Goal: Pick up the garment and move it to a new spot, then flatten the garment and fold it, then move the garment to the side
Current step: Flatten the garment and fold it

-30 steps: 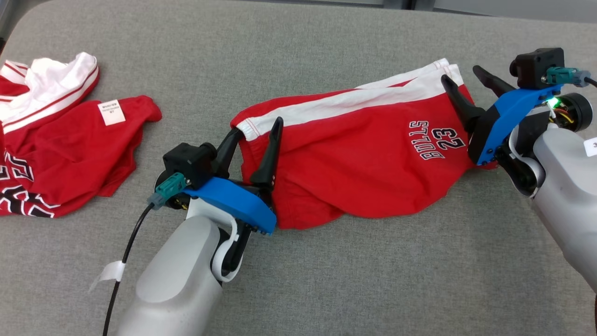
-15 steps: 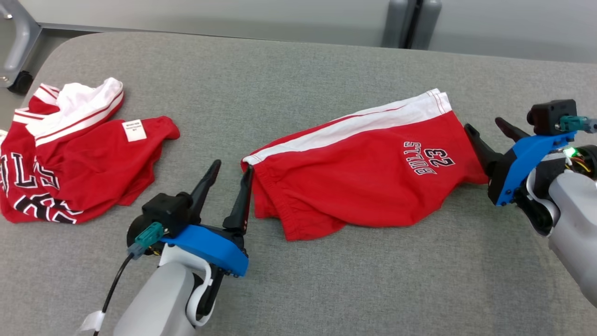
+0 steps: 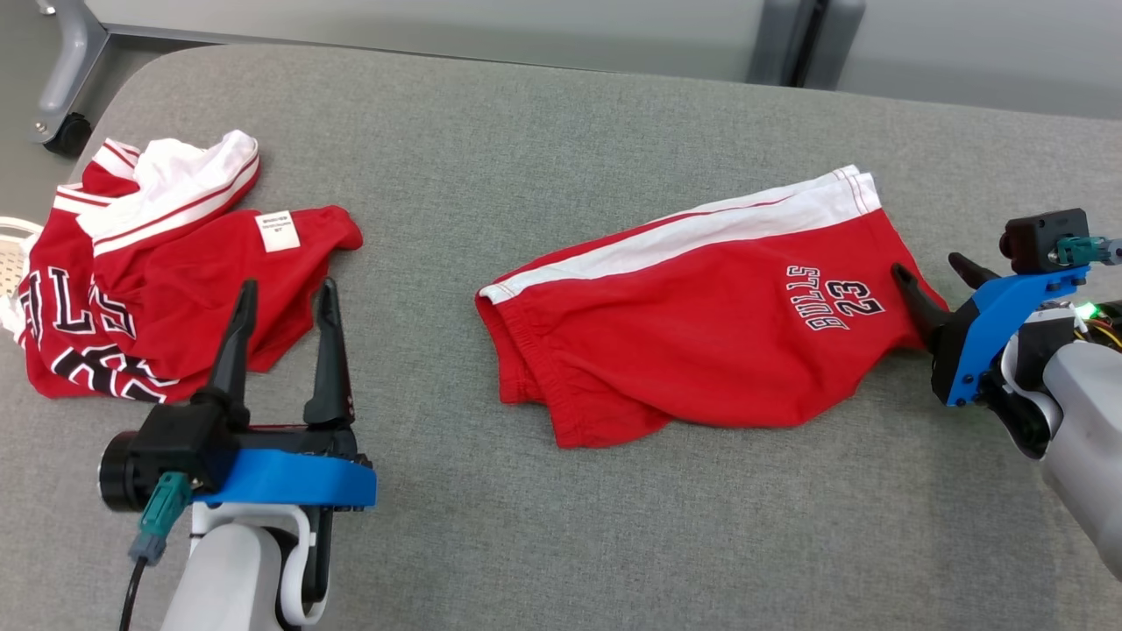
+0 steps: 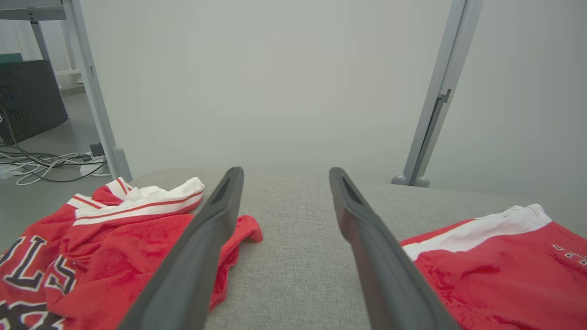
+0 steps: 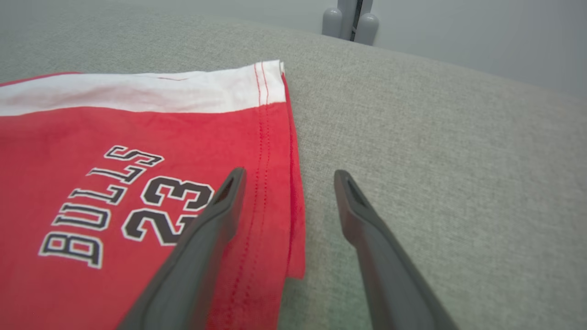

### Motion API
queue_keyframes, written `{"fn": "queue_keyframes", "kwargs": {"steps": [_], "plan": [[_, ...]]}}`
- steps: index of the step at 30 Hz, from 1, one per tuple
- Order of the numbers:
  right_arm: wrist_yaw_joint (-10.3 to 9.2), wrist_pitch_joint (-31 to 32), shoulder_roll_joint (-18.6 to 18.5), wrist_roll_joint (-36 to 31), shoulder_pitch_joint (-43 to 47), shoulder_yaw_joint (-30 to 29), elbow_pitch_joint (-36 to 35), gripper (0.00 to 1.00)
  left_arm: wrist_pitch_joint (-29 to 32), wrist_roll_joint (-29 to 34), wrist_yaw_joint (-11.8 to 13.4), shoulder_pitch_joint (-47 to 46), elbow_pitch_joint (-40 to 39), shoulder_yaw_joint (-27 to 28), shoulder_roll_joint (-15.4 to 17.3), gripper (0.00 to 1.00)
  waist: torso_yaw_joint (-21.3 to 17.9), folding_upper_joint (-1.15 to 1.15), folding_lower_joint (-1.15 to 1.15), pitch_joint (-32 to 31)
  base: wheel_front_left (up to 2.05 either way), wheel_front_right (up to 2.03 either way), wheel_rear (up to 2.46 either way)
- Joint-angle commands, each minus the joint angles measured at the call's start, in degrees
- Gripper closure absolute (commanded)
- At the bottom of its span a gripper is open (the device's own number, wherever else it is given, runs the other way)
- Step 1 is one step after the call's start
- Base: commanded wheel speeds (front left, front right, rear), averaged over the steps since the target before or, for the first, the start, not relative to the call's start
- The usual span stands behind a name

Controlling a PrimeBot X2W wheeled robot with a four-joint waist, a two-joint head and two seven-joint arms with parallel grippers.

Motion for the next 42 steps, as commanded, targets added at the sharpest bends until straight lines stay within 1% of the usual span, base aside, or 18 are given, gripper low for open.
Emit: {"fn": "queue_keyframes", "kwargs": {"steps": [1,4,6,9,13,14,15,16,21,24,27,36,42], "plan": [[0.01,0.24,0.04,0.43,-0.09,0.26,0.5,0.0,-0.16,1.01,0.23,1.27,-1.07,1.39,-0.77,0.0,0.24,0.0,0.0,0.16,0.0,0.0,0.0],[0.02,0.87,0.11,0.68,-0.09,0.89,1.13,0.0,-0.16,3.48,0.56,2.71,-2.82,3.52,-1.99,0.0,0.62,0.0,0.0,0.45,0.0,0.0,0.0],[0.01,1.72,0.15,1.09,-0.13,1.26,1.74,0.0,-0.16,5.93,1.1,3.44,-3.69,3.96,-2.41,0.0,0.85,0.0,0.0,0.78,0.0,0.0,0.0],[0.01,2.94,0.33,1.46,-0.46,1.77,2.35,0.0,-0.16,6.92,1.42,4.12,-4.25,5.2,-3.45,0.0,1.15,0.0,0.0,1.34,0.0,0.0,0.0],[0.02,4.02,0.44,2.08,-0.4,2.41,2.75,0.0,-0.16,7.96,1.03,4.26,-4.06,5.91,-4.12,0.0,1.43,0.0,0.0,1.93,0.0,0.0,0.0],[0.02,4.34,0.48,2.25,-0.35,2.51,2.69,0.15,-0.17,8.36,0.9,4.17,-3.82,5.94,-4.25,0.0,1.45,0.0,0.0,2.0,0.0,0.0,0.0],[0.02,4.55,0.56,2.49,-0.29,2.68,2.49,0.47,-0.16,8.52,0.68,4.08,-3.63,6.17,-4.32,0.0,1.43,0.0,0.0,2.06,0.0,0.0,0.0],[0.02,4.9,0.66,2.76,-0.15,2.83,2.26,1.0,-0.17,8.62,0.6,3.99,-3.47,6.42,-4.37,0.0,1.38,0.0,0.0,2.08,0.0,0.0,0.0],[0.01,5.36,1.27,4.7,0.7,2.86,1.41,1.0,-0.17,9.29,0.19,4.23,-2.64,7.08,-4.68,0.0,0.15,0.0,0.0,1.29,0.0,0.0,0.0],[0.01,3.94,1.64,5.52,1.58,3.16,0.17,1.0,-0.17,9.52,0.05,4.81,-2.3,6.77,-4.76,0.0,-1.14,0.0,0.0,0.12,0.0,0.0,0.0],[0.01,2.06,1.01,6.81,3.21,3.07,-1.19,1.0,-0.17,9.6,-0.31,5.24,-1.77,6.74,-4.75,0.0,-2.58,0.0,0.0,-1.25,0.0,0.0,0.0],[0.01,-3.95,-2.02,11.9,12.31,2.11,-7.17,1.0,-0.17,10.64,-1.21,7.17,-1.02,7.47,-4.78,0.0,-7.33,0.0,0.0,-5.07,0.0,0.0,0.0],[0.01,-6.75,-5.37,15.76,18.3,-0.44,-9.63,1.0,-0.17,11.25,-1.29,8.73,-1.64,8.07,-4.77,0.0,-9.24,0.0,0.0,-6.53,0.0,0.0,0.0]]}}
